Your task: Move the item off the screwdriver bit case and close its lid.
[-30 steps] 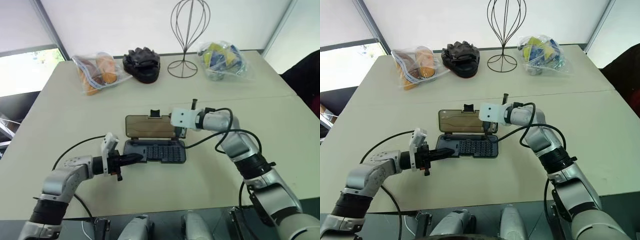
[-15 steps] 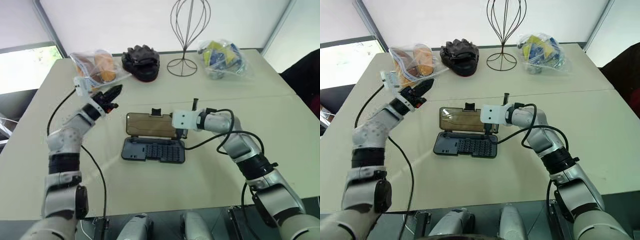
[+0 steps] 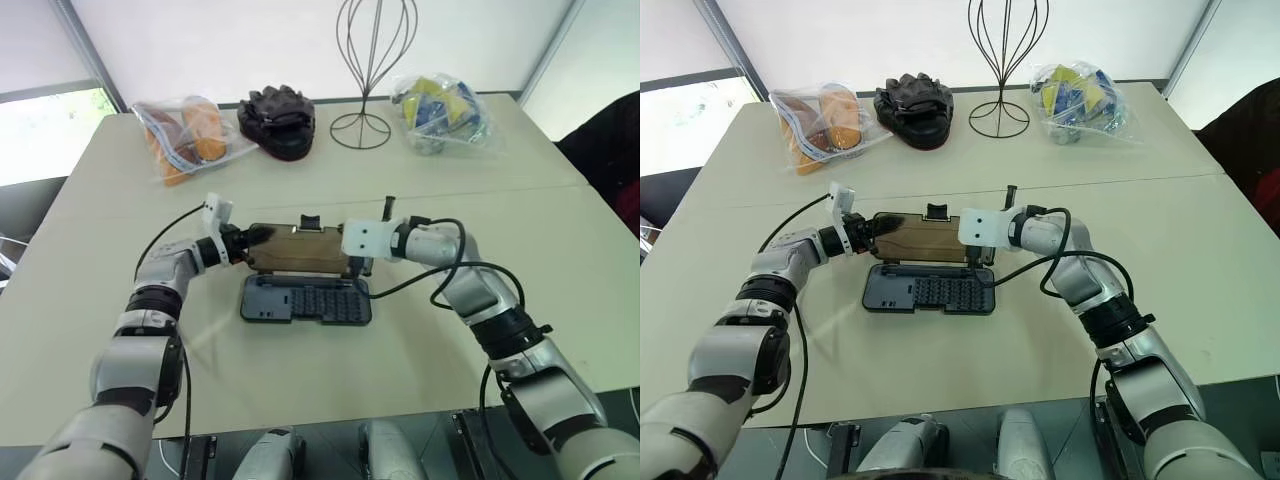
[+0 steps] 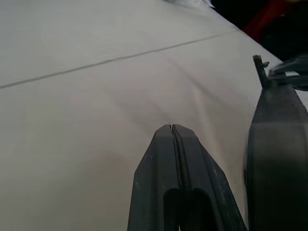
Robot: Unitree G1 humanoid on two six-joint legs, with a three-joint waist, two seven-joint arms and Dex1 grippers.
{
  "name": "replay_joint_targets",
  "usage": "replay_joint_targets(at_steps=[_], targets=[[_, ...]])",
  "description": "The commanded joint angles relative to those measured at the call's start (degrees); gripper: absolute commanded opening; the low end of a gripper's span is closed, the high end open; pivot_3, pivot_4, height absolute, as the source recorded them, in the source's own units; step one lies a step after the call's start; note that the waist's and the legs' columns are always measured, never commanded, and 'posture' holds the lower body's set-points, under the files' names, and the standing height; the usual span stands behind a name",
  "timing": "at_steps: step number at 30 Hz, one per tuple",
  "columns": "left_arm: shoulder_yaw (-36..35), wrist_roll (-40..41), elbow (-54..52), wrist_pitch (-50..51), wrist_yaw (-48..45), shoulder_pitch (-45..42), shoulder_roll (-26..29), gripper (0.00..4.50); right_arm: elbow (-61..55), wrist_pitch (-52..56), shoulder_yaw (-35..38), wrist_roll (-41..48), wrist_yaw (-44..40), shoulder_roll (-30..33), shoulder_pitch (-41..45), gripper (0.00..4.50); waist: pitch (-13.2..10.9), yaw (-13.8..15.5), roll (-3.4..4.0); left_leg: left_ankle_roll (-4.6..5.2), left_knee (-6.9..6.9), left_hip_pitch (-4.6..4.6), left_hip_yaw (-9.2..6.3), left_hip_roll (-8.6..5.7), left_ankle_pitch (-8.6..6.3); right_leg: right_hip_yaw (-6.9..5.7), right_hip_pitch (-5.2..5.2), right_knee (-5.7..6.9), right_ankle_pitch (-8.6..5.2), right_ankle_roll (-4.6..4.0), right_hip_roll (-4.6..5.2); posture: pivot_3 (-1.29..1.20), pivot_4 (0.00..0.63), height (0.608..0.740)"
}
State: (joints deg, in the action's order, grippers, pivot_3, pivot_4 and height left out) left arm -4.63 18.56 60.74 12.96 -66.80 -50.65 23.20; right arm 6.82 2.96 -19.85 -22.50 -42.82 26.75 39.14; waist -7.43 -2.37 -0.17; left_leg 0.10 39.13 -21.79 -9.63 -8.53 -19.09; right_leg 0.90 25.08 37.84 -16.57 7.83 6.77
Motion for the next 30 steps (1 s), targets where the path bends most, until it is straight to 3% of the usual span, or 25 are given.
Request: replay_joint_targets(at_steps=[1, 5, 6, 10, 13, 17, 20, 25, 27, 30], targets=[[0.1, -1.2, 0.7, 0.0, -2.8, -2.3, -0.4, 0.0, -3.4, 0.2, 1.0, 1.3, -0.3, 0.0, 0.6, 1.93, 0.0, 0.0, 0.0, 0.0, 0.01, -0.08, -0.02, -0.03, 0.0, 0.0, 0.09, 0.18, 0.0, 0.0, 0.01, 0.0, 0.15, 0.74], [-0.2, -1.7, 0.5, 0.7, -4.1, -2.4, -0.2, 0.0, -9.7, 3.5, 3.0, 1.4, -1.8, 1.9, 1.0, 4.11, 0.0, -0.1, 0.0, 0.0, 0.12, -0.49, -0.04, -0.04, 0.0, -0.01, 0.44, 0.28, 0.0, 0.0, 0.01, 0.0, 0.15, 0.74], [-0.4, -1.7, 0.2, 1.1, -4.6, -2.4, 0.1, 0.0, -13.4, 8.6, 4.6, 3.2, -4.3, 2.7, 1.1, 4.43, 0.0, -0.1, 0.0, 0.0, 0.15, -0.51, -0.05, -0.04, 0.0, -0.01, 0.47, 0.28, 0.0, 0.0, 0.01, 0.0, 0.15, 0.74], [-1.7, -0.3, -1.2, 4.4, -6.9, -2.7, 1.6, 0.0, -29.9, 42.9, 15.3, 20.3, -15.3, 3.9, 3.8, 4.43, 0.0, -0.1, 0.0, 0.0, 0.35, -0.68, -0.12, -0.03, 0.0, -0.01, 0.49, 0.27, 0.0, 0.0, 0.06, 0.0, 0.15, 0.74], [-1.2, 1.8, -7.6, 11.9, -13.0, -2.6, 3.7, 0.0, -36.2, 58.2, 28.2, 32.5, -18.2, 6.6, 6.8, 4.43, 0.0, -0.1, 0.0, 0.03, 0.62, -0.77, -0.17, -0.01, -0.01, 0.0, 0.48, 0.28, 0.0, -0.01, 0.07, 0.0, 0.15, 0.74], [2.3, 4.8, -21.9, 23.2, -20.6, 0.6, 6.4, 0.0, -36.5, 61.4, 31.1, 36.4, -15.1, 9.3, 5.9, 4.43, 0.0, 0.2, 0.0, 0.12, 0.39, -0.78, -0.25, -0.03, -0.07, -0.01, 0.36, 0.29, 0.0, -0.01, 0.07, 0.0, 0.15, 0.74], [9.1, 10.5, -37.6, 32.1, -25.4, 5.9, 10.8, 0.0, -34.8, 59.3, 30.1, 37.2, -12.7, 10.4, 4.9, 4.43, 0.0, -0.1, 0.01, 0.12, 0.36, -0.73, -0.16, -0.04, -0.07, 0.05, 0.35, 0.3, 0.01, -0.01, 0.11, 0.0, 0.15, 0.74], [23.3, 11.5, -54.8, 27.0, -25.7, 16.0, 21.8, 0.0, -31.9, 56.7, 29.1, 39.6, -9.8, 10.4, 3.9, 4.43, 0.0, -0.3, 0.03, 0.12, 0.19, -0.6, -0.06, -0.01, -0.07, 0.15, 0.36, 0.3, 0.0, -0.01, 0.12, 0.0, 0.15, 0.74], [22.5, 12.0, -55.1, 26.5, -25.7, 17.3, 22.9, 0.0, -31.7, 55.9, 28.7, 40.2, -8.8, 10.8, 2.8, 4.43, 0.0, -0.1, 0.04, 0.11, 0.16, -0.57, -0.03, 0.01, -0.07, 0.16, 0.36, 0.3, 0.0, -0.01, 0.1, 0.0, 0.15, 0.74], [13.2, 18.5, -50.8, 33.6, -21.9, 11.8, 19.6, 0.0, -32.4, 56.0, 28.7, 41.7, -7.4, 11.0, 0.7, 4.43, 0.0, 1.1, 0.03, 0.12, 0.36, -0.62, -0.09, -0.02, -0.07, 0.1, 0.34, 0.27, 0.0, -0.01, 0.08, 0.0, 0.15, 0.74]])
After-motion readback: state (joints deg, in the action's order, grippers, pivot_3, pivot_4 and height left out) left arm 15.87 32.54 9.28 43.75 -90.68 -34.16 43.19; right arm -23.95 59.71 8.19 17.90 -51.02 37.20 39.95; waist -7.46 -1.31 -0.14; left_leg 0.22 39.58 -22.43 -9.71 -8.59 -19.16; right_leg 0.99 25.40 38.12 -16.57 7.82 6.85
